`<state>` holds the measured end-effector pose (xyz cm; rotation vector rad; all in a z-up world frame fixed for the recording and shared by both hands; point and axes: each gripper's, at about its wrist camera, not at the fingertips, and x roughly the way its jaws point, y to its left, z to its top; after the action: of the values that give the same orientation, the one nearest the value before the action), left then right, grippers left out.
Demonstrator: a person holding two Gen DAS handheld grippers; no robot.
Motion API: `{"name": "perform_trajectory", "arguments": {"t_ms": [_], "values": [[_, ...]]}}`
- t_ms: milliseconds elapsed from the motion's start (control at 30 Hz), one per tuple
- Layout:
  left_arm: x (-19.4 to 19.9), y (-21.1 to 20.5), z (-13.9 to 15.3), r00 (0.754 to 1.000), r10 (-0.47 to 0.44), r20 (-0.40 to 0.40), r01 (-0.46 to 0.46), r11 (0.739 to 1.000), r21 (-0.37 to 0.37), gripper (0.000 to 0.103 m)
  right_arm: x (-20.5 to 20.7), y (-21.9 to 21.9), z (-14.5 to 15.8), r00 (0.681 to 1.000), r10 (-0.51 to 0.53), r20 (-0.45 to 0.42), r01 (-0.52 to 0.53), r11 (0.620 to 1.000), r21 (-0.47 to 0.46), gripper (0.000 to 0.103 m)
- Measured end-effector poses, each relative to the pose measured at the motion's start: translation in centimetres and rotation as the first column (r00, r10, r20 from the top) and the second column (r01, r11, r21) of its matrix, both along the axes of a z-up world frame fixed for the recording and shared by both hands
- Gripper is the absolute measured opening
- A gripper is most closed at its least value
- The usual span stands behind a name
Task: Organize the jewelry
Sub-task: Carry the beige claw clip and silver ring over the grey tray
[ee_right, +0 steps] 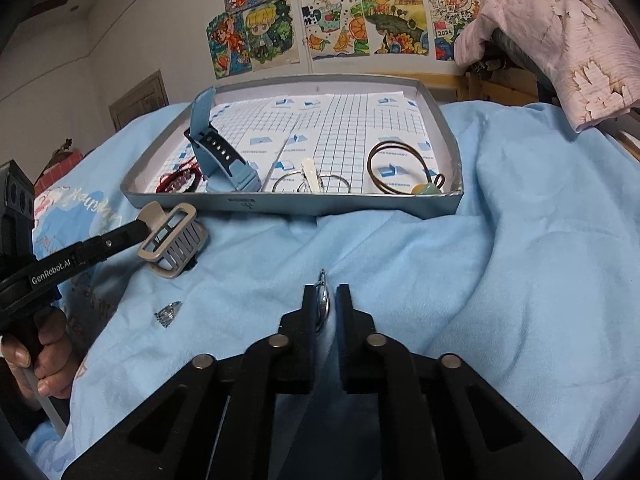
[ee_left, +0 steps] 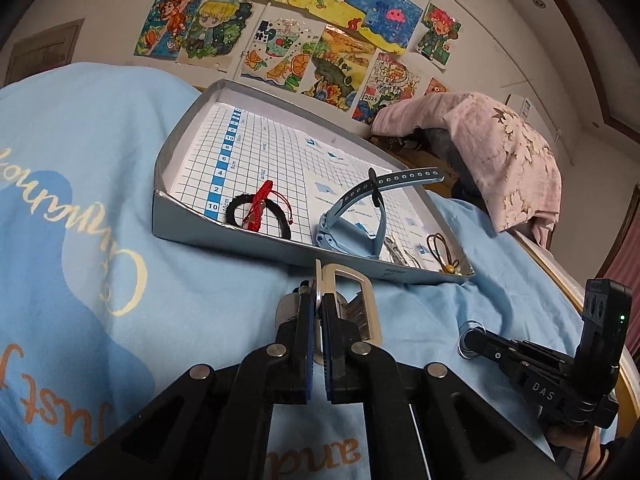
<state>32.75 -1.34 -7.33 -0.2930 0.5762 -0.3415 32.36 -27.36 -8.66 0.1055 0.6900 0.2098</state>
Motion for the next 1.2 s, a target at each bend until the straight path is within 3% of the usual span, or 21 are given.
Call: {"name": "perform_trajectory", "arguments": {"t_ms": [233, 633, 800, 967, 1100, 1200], "values": [[-1.1, 0.2, 0.4, 1.000, -0.012, 0.017, 0.012, 1.000, -0.005, 0.004, -0.1, 0.1, 0.3, 1.000, 0.008, 0.026, -0.008, 1.000, 0.012, 0.004], [-3.0, 0.1, 3.1, 0.994, 0.020, 0.104, -0.020, 1.000, 0.005, 0.004, -0.7, 0.9, 3.5, 0.985, 0.042, 0.166, -0.041, 0.999, -0.005, 0.004], [-1.4, -0.3, 5.3, 0.992, 0.069, 0.110, -0.072, 0.997, 0.022, 0.004, 0.3, 1.1, 4.8, 0.973, 0.033, 0.228, -0.036, 0.999, 0.010, 0.004], [0.6, -1.3, 7.7, 0.982, 0.083, 0.169, -0.102, 0.988, 0.113, 0.004, 3.8, 1.1, 5.1, 0.970, -0.010, 0.243, -0.013, 0.996, 0.093, 0.004], [3.2, -1.5, 7.4, 0.978, 0.126, 0.168, -0.151, 0.978, 0.141, 0.004, 6.7, 1.6, 4.6, 0.967, -0.011, 0.256, -0.022, 0.992, 0.126, 0.004], [5.4, -1.1, 5.4, 0.980, 0.156, 0.125, -0.174, 0.972, 0.158, 0.004, 8.0, 2.2, 4.0, 0.965, 0.013, 0.261, -0.044, 0.992, 0.114, 0.004]]}}
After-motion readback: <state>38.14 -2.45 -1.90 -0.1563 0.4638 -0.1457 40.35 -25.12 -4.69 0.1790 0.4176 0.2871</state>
